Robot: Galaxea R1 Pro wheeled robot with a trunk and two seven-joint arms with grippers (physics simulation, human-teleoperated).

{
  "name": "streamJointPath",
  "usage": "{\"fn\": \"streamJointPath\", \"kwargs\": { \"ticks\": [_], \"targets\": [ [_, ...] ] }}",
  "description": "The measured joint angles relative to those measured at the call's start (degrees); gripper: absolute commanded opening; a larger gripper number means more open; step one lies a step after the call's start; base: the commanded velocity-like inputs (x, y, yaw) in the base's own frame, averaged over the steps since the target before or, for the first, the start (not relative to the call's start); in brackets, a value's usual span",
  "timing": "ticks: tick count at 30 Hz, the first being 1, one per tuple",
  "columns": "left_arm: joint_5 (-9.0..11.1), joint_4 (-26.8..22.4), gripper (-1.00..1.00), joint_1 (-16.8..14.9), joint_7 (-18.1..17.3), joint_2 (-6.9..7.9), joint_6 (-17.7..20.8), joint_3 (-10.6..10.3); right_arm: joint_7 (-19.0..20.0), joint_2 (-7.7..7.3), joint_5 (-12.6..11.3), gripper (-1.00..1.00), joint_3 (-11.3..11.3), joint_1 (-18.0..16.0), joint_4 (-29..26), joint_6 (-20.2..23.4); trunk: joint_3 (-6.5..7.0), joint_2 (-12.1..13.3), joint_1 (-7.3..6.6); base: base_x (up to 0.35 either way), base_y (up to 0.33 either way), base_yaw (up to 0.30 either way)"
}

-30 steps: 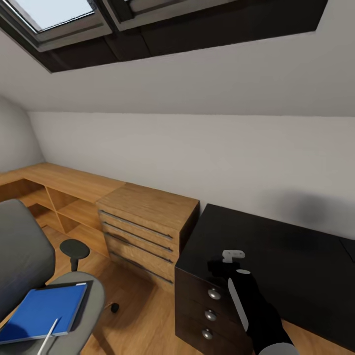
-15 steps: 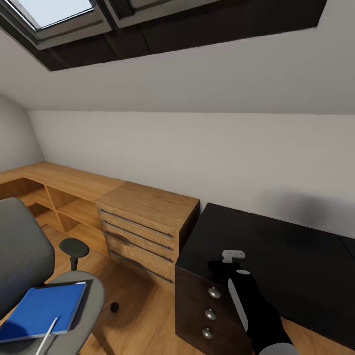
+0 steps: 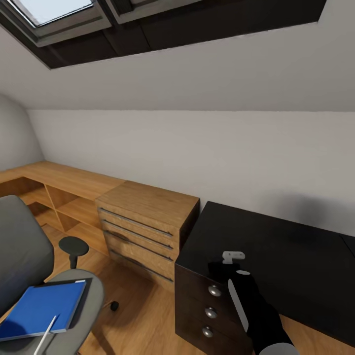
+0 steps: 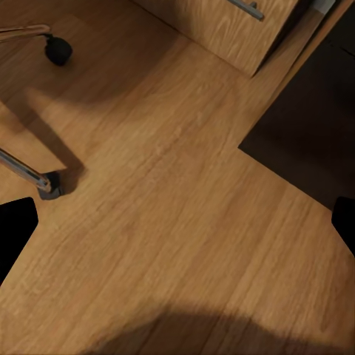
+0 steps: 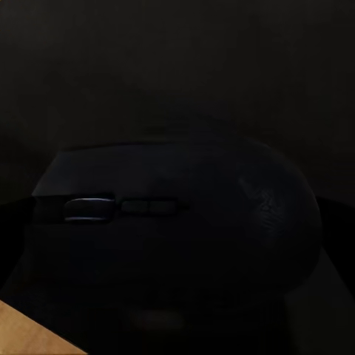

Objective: In the bedroom, organize the workspace by keeping the computer under the desk, ensuring the monitor is on the desk, placing the keyboard on the desk next to the monitor, placing the mouse on the desk next to the keyboard, moving the folder from the swivel chair onto the desk next to the mouse, stacking the notebook on top of the folder with the pen on top of the notebook, and positioning the swivel chair next to the desk.

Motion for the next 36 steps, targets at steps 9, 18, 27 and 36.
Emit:
{"fn": "streamJointPath", "kwargs": {
  "ticks": [9,18,27,36],
  "targets": [
    [-0.17,0.0,1.0,0.0,-0.02,0.01,-0.03,-0.07,0.0,0.0,0.01,-1.0,0.0,0.0,-0.02,0.0,0.0,0.0,-0.01,0.048,0.0,0.0],
    [-0.16,0.0,1.0,0.0,-0.04,0.02,0.0,-0.11,0.0,0.0,0.01,-1.0,0.0,0.0,0.0,0.0,0.0,0.0,0.0,0.065,0.0,0.0],
    [-0.14,0.0,1.0,-0.01,-0.03,0.03,0.0,-0.11,0.01,0.05,0.07,-1.0,0.07,0.0,2.23,-0.03,0.0,0.0,0.0,0.004,0.0,0.0],
    [-0.14,0.0,1.0,0.0,-0.03,0.03,0.0,-0.11,0.01,-0.19,0.09,-1.0,0.03,0.0,3.65,-0.09,0.0,0.0,0.0,0.0,0.0,0.0]
  ]
}}
